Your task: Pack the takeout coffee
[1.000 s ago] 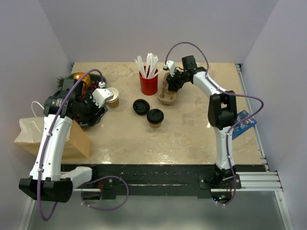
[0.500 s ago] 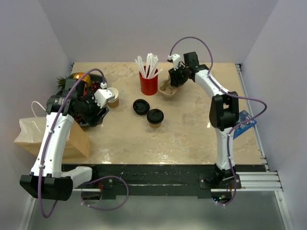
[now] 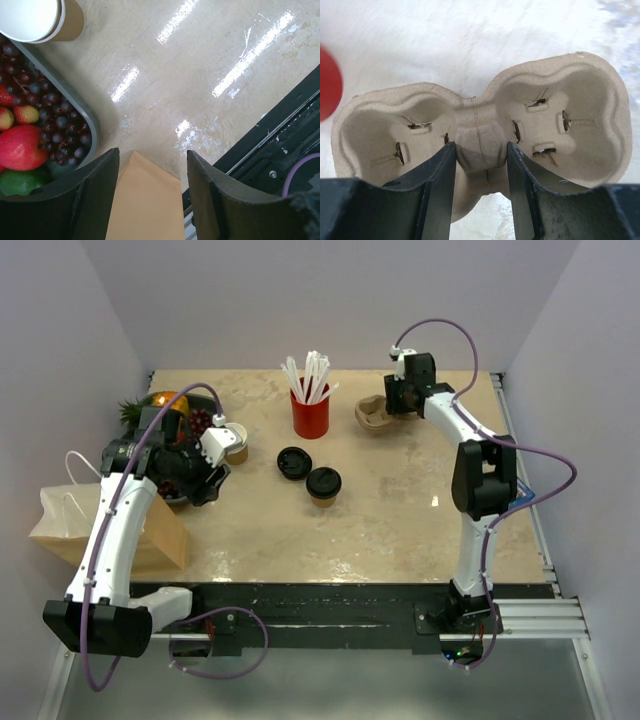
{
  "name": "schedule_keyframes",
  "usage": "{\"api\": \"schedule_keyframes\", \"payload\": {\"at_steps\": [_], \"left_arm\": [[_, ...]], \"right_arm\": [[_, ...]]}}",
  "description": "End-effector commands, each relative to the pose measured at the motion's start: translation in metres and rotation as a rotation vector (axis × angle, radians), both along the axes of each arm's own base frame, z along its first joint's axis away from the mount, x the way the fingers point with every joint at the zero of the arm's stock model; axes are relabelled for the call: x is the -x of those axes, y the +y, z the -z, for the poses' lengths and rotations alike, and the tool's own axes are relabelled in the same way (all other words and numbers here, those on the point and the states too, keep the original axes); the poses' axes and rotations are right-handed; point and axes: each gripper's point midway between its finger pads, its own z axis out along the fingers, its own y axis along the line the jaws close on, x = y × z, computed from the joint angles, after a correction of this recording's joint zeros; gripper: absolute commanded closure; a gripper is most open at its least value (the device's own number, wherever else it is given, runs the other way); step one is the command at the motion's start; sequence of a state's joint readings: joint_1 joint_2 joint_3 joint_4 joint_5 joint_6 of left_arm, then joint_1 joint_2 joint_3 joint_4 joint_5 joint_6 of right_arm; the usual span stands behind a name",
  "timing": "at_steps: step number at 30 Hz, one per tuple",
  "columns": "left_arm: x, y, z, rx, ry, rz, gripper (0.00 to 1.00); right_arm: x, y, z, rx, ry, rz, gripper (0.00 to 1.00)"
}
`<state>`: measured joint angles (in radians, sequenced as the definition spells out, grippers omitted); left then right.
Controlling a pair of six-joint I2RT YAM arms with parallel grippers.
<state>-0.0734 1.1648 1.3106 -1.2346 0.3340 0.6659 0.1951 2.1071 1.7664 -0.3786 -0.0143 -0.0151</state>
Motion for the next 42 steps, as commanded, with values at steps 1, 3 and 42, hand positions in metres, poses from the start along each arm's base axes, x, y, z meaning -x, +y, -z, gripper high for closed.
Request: {"api": "schedule_keyframes", "payload": {"at_steps": [1,3,42], "left_arm": [[-0.006,-0.008,-0.001,0.048,-0.026,0.019,0.39],[-0.005,-0.011,0.001,0.062,-0.021,0.025,0.40],[-0.009,-0.019,0.010,0.104,0.008,0.030,0.42]], "right_arm": [[-0.020,-0.018,-0.057,-0.028,-0.172,0.205,0.90],[-0.021,-0.022,-0.052,-0.015,-0.164,0.222,0.90],[-0.029,-0.042,0.008,0.142,-0.046,0.145,0.42]]}}
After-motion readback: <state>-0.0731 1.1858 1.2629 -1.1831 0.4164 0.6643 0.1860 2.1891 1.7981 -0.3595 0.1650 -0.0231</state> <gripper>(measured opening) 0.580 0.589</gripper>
